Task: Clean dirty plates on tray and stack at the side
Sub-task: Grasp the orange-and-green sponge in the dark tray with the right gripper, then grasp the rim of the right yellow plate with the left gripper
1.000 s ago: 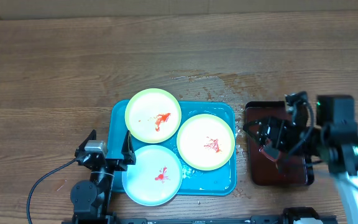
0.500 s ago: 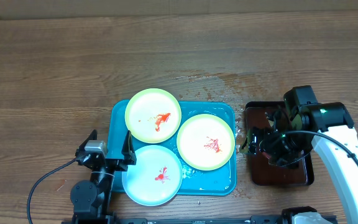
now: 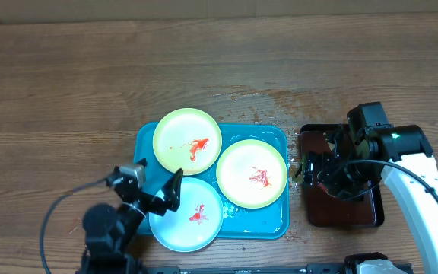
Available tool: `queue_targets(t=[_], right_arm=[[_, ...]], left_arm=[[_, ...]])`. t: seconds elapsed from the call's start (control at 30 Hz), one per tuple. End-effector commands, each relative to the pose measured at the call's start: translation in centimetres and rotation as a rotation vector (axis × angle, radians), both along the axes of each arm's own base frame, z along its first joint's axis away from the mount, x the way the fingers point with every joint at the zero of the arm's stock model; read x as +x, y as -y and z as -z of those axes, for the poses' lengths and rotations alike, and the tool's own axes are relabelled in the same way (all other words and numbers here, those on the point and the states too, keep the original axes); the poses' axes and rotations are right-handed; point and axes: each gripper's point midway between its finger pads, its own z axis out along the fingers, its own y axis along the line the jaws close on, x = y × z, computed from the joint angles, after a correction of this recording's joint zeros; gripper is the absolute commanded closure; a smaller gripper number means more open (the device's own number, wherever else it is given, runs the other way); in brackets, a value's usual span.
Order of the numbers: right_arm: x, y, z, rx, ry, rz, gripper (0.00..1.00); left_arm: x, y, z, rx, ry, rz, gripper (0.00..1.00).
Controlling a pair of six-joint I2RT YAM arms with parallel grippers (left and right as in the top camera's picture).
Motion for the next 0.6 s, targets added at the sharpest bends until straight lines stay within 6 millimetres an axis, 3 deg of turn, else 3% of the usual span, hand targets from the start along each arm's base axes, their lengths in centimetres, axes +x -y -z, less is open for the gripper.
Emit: queue_targets(t=[0.0, 0.13, 0.3, 0.4, 0.57], right_arm=[[0.5, -0.7, -0.9, 0.037, 0.033, -0.013, 0.0], [0.5, -0.7, -0.9, 0.039, 0.033, -0.013, 0.0], [0.7, -0.8, -0.9, 0.04, 0.042, -0.013, 0.0], [1.0, -0.8, -1.0, 0.042, 0.055, -0.013, 0.0], [1.0, -0.8, -1.0, 0.041, 0.056, -0.013, 0.0]], left_arm=[[0.7, 1.3, -5.1, -0.035, 0.016, 0.08, 0.0], [2.8, 2.5, -7.0, -0.021, -0.122, 0.152, 0.0], [5.2, 5.8, -7.1, 0.064, -0.352, 0.289, 0.0], [6.5, 7.9, -5.8, 0.175, -0.502, 0.32, 0.0], [7.1, 9.8, -2.7, 0.397, -0.679, 0.287, 0.0]])
